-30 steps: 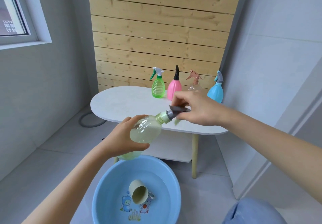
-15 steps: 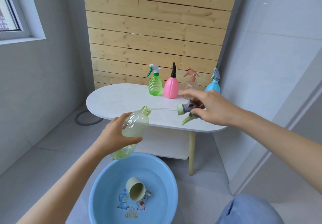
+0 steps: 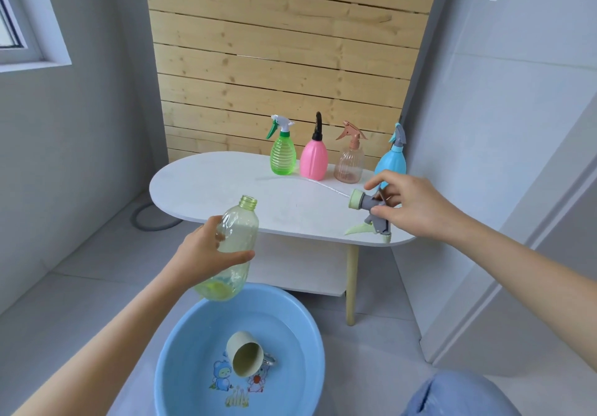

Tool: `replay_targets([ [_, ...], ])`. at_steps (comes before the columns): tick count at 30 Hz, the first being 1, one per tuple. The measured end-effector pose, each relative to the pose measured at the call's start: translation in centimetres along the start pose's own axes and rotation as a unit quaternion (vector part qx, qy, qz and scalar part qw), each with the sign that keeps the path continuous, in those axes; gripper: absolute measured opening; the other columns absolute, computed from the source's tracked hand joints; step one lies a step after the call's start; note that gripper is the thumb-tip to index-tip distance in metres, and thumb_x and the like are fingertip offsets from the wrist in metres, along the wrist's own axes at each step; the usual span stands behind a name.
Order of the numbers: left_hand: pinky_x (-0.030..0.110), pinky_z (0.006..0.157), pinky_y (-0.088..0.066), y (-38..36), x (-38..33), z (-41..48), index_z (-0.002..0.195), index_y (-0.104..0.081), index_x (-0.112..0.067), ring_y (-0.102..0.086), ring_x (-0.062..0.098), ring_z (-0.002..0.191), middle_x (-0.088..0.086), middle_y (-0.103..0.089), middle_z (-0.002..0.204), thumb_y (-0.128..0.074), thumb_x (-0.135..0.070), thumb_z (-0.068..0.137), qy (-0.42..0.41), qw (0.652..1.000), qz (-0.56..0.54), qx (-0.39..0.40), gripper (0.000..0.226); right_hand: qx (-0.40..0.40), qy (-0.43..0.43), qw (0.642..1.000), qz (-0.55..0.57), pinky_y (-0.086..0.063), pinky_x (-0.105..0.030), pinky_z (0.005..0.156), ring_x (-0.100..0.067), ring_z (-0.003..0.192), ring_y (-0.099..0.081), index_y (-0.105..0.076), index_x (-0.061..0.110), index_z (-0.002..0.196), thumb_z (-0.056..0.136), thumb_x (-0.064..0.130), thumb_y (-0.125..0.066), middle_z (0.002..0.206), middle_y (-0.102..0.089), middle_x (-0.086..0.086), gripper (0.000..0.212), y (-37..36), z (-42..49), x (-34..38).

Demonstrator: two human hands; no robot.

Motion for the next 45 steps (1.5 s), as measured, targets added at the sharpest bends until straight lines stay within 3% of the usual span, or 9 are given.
replay_targets([
  [4,0.033,0.086,-0.046,-0.2,0.6,0.5,0.133,-0.039,-0.022,-0.054,0.016,0.106,-0.004,-0.057,0.116,-0.082,-0.049,0.064,0.008,1.000,-0.001,0.014,0.085,0.024,-0.064,0.992,0.110,-0.057,-0.040,0.079,-0.034,0.091,-0.069,-0.057,0.023,0.096,0.085,0.003,-0.067,0.093,-0.070,-0.016,0.026,-2.6,1.6,-2.9],
  [9,0.025,0.076,-0.042,-0.7,1.3,1.1,0.128,-0.044,-0.024,-0.055,0.009,0.102,-0.008,-0.058,0.115,-0.083,-0.045,0.064,-0.008,0.999,-0.037,0.024,0.077,0.038,-0.139,0.966,0.213,-0.053,-0.023,0.058,-0.023,0.075,-0.065,-0.053,0.008,0.110,0.087,-0.003,-0.063,0.094,-0.069,-0.019,0.028,-6.7,4.2,-5.7],
  [13,0.019,0.074,-0.045,-1.9,2.6,2.4,0.128,-0.046,-0.028,-0.055,0.001,0.105,-0.016,-0.058,0.114,-0.083,-0.044,0.063,-0.017,0.996,-0.079,0.039,0.076,0.051,-0.190,0.943,0.270,-0.056,-0.026,0.063,-0.022,0.077,-0.067,-0.047,0.009,0.117,0.090,-0.002,-0.060,0.100,-0.068,-0.021,0.032,-11.0,6.9,-7.9],
  [17,0.018,0.078,-0.045,-3.0,3.5,3.8,0.128,-0.046,-0.028,-0.055,-0.002,0.106,-0.017,-0.058,0.116,-0.082,-0.047,0.060,-0.025,0.993,-0.107,0.043,0.079,0.028,-0.237,0.915,0.326,-0.056,-0.039,0.080,-0.028,0.087,-0.068,-0.043,0.010,0.122,0.094,0.003,-0.056,0.106,-0.066,-0.024,0.032,-14.1,9.2,-9.8],
  [19,0.021,0.081,-0.048,-3.9,4.3,4.8,0.128,-0.047,-0.029,-0.055,-0.003,0.105,-0.019,-0.058,0.115,-0.082,-0.053,0.057,-0.017,0.991,-0.122,0.051,0.083,0.013,-0.247,0.916,0.317,-0.055,-0.040,0.085,-0.030,0.091,-0.068,-0.042,0.006,0.128,0.096,0.004,-0.053,0.107,-0.065,-0.024,0.035,-15.5,10.6,-10.4],
  [23,0.013,0.075,-0.043,-5.5,5.2,5.7,0.121,-0.048,-0.037,-0.055,-0.006,0.105,-0.022,-0.058,0.113,-0.077,-0.060,0.052,-0.018,0.987,-0.138,0.075,0.078,-0.011,-0.240,0.922,0.304,-0.055,-0.028,0.071,-0.027,0.086,-0.064,-0.042,0.003,0.132,0.096,0.004,-0.052,0.101,-0.062,-0.019,0.037,-17.2,12.9,-10.5],
  [29,0.017,0.080,-0.046,-7.0,6.7,6.8,0.115,-0.049,-0.041,-0.054,-0.009,0.105,-0.024,-0.059,0.112,-0.080,-0.062,0.052,-0.007,0.983,-0.162,0.088,0.073,-0.030,-0.229,0.942,0.241,-0.047,-0.037,0.098,-0.025,0.102,-0.063,-0.049,0.012,0.135,0.093,0.016,-0.061,0.099,-0.065,-0.006,0.044,-18.9,15.2,-11.8],
  [38,0.019,0.081,-0.049,-7.8,7.9,6.6,0.116,-0.049,-0.042,-0.055,-0.007,0.105,-0.022,-0.059,0.114,-0.079,-0.061,0.052,-0.001,0.982,-0.162,0.097,0.073,-0.097,-0.226,0.950,0.191,-0.034,-0.015,0.084,-0.007,0.095,-0.053,-0.054,0.016,0.134,0.088,0.025,-0.068,0.112,-0.069,-0.002,0.050,-18.6,14.3,-12.2],
  [45,0.034,0.086,-0.054,-6.4,7.4,5.5,0.119,-0.049,-0.042,-0.057,-0.005,0.104,-0.021,-0.059,0.114,-0.083,-0.063,0.050,0.009,0.981,-0.168,0.093,0.080,-0.101,-0.204,0.943,0.241,-0.046,-0.029,0.101,-0.015,0.107,-0.063,-0.066,0.013,0.118,0.088,0.008,-0.064,0.115,-0.069,-0.005,0.031,-15.7,13.1,-11.2],
])
Point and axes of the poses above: each hand's wrist, its own z-axis towards the middle knuckle, its own y-axis out of the back of the hand, x = y × z, the point moved 9 cm from there along z, towards the middle knuckle
